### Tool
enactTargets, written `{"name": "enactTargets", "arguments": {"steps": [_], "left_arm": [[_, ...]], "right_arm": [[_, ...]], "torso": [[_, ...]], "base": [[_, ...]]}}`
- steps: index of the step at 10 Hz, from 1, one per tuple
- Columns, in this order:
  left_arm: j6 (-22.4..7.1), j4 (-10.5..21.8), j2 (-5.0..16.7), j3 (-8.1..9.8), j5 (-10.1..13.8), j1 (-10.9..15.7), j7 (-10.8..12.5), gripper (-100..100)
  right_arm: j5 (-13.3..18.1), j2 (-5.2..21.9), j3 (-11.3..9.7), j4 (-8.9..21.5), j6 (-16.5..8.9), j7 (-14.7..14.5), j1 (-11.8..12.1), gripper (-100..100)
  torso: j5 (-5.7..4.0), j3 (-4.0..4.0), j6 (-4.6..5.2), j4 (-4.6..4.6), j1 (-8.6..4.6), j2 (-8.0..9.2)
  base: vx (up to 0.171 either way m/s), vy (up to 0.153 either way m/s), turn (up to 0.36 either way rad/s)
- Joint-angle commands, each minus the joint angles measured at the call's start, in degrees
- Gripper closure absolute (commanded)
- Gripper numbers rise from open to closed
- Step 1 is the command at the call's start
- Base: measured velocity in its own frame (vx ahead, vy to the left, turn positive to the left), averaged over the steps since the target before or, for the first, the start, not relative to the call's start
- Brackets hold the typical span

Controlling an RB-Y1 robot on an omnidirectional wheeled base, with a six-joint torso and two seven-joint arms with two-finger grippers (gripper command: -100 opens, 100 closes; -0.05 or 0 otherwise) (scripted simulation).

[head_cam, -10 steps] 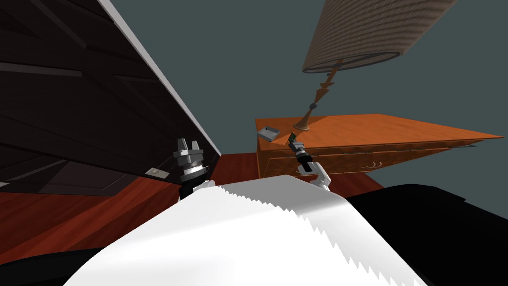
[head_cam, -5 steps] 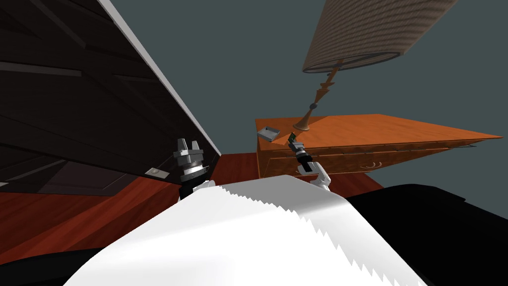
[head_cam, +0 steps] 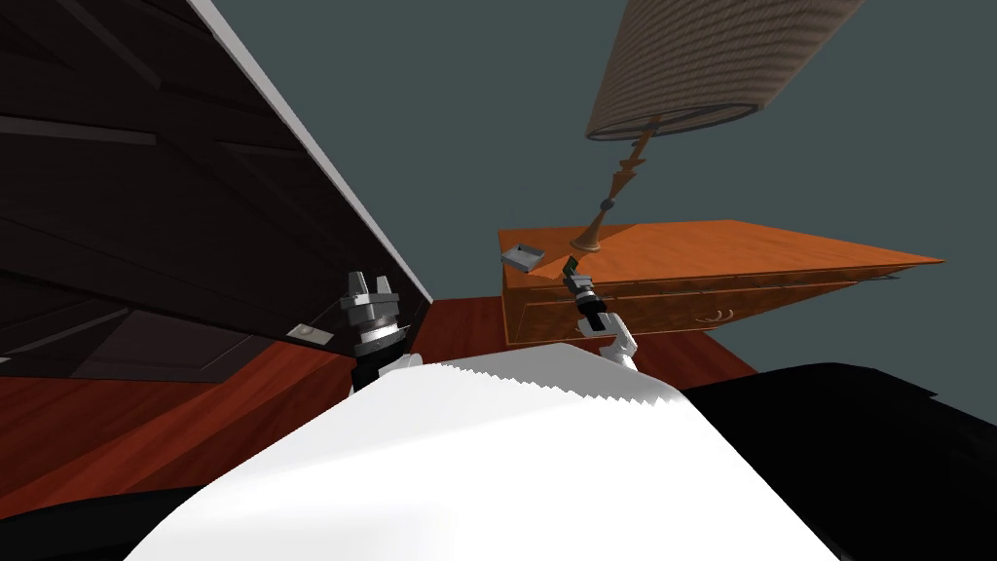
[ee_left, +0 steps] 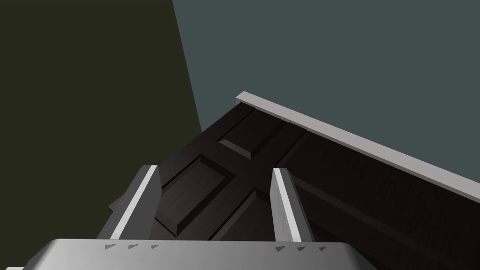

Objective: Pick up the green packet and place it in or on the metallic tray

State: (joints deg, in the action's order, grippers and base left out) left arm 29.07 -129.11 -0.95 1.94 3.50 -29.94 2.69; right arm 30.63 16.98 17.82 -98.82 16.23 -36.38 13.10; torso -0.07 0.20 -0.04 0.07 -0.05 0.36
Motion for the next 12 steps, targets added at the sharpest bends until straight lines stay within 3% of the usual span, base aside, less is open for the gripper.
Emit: {"name": "enactTargets", "arguments": {"steps": [1,12], "left_arm": [[0.0,0.0,0.0,0.0,0.0,0.0,0.0,0],[0.0,0.0,0.0,0.0,0.0,0.0,0.0,0]], "right_arm": [[-0.6,-0.4,0.2,1.0,-0.2,-1.7,-1.9,100],[-6.0,-2.6,2.2,9.3,-2.7,-16.8,-17.6,100]], "torso": [[0.0,0.0,0.0,0.0,0.0,0.0],[0.08,-0.19,0.01,-0.05,0.1,-0.35]], "base": [[-0.063,0.004,-0.009],[-0.044,-0.014,0.016]]}}
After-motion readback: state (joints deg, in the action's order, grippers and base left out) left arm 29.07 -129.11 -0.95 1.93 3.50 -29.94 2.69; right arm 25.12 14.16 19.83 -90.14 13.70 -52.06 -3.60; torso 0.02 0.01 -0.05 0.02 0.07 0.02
